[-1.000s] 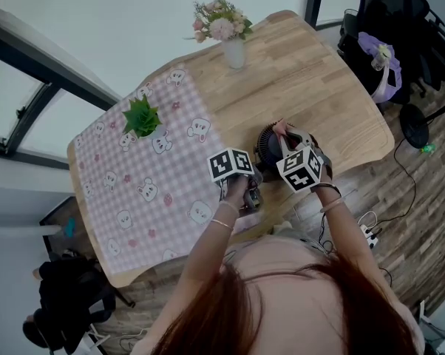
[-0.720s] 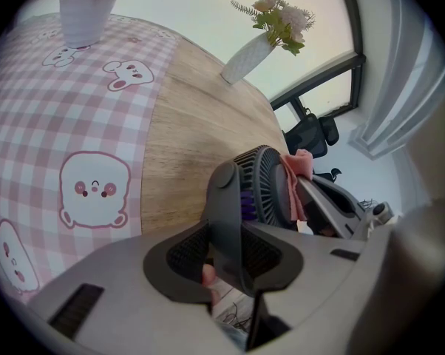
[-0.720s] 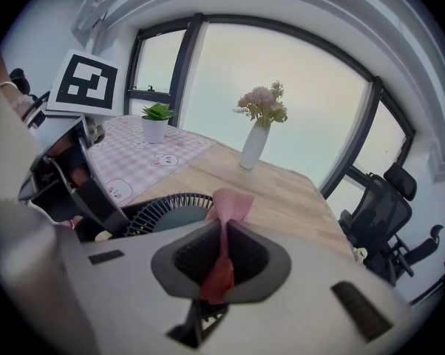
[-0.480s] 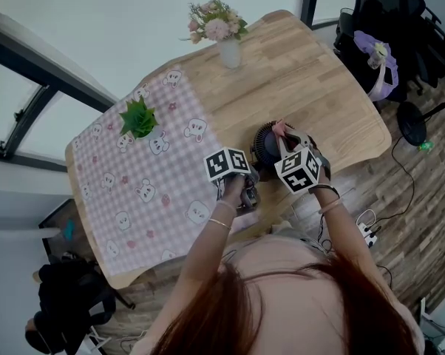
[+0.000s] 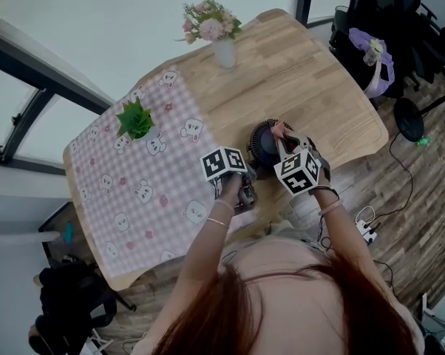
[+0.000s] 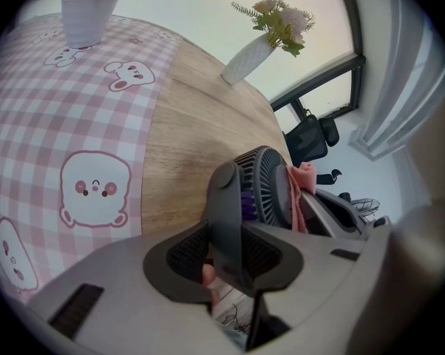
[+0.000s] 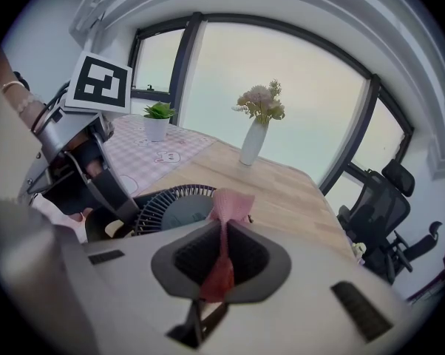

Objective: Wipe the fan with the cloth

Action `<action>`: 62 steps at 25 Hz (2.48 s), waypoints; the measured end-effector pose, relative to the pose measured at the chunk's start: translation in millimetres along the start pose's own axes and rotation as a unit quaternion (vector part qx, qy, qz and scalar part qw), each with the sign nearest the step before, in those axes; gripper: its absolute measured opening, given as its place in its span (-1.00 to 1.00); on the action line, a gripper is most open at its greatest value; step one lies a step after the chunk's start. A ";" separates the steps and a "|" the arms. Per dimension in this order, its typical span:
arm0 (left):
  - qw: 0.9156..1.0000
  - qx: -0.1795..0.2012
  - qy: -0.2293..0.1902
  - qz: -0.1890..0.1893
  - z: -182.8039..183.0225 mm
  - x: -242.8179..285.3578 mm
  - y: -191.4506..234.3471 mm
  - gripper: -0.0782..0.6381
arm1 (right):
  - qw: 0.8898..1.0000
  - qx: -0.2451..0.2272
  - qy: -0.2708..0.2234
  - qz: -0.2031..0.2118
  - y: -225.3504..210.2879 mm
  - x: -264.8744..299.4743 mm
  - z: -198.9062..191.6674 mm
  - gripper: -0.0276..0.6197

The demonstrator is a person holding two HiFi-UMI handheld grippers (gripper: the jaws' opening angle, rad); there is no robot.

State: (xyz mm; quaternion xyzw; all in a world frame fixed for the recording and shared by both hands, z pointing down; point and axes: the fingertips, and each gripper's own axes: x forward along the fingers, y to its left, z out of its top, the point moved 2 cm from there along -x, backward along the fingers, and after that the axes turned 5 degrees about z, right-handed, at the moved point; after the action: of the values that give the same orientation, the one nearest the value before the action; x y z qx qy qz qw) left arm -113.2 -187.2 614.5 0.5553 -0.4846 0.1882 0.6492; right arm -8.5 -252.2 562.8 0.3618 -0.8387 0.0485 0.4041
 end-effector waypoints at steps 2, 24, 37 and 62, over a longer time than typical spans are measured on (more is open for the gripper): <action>1.000 0.000 0.000 0.000 0.0 0.4 -0.3 -0.47 | 1.000 0.001 0.001 -0.001 -0.2 -1.4 -1.6 -0.84; 1.000 0.011 -0.010 -0.007 2.2 0.7 2.1 -0.46 | 0.998 0.034 0.033 0.031 10.0 -16.4 -29.8 -0.84; 1.000 0.018 -0.010 -0.002 0.3 0.0 0.3 -0.47 | 0.995 0.045 0.056 0.073 26.2 -28.1 -33.4 -0.83; 0.989 0.083 -0.123 -0.010 -19.3 -63.0 -30.8 -0.47 | 0.977 0.152 -0.109 0.101 15.8 -92.0 -9.4 -0.82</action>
State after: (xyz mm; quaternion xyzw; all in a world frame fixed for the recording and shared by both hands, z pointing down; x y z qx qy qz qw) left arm -110.0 -161.0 546.8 0.6313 -0.5375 0.1513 0.5382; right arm 25.2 -184.9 506.8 0.3355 -0.8926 0.1767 0.2439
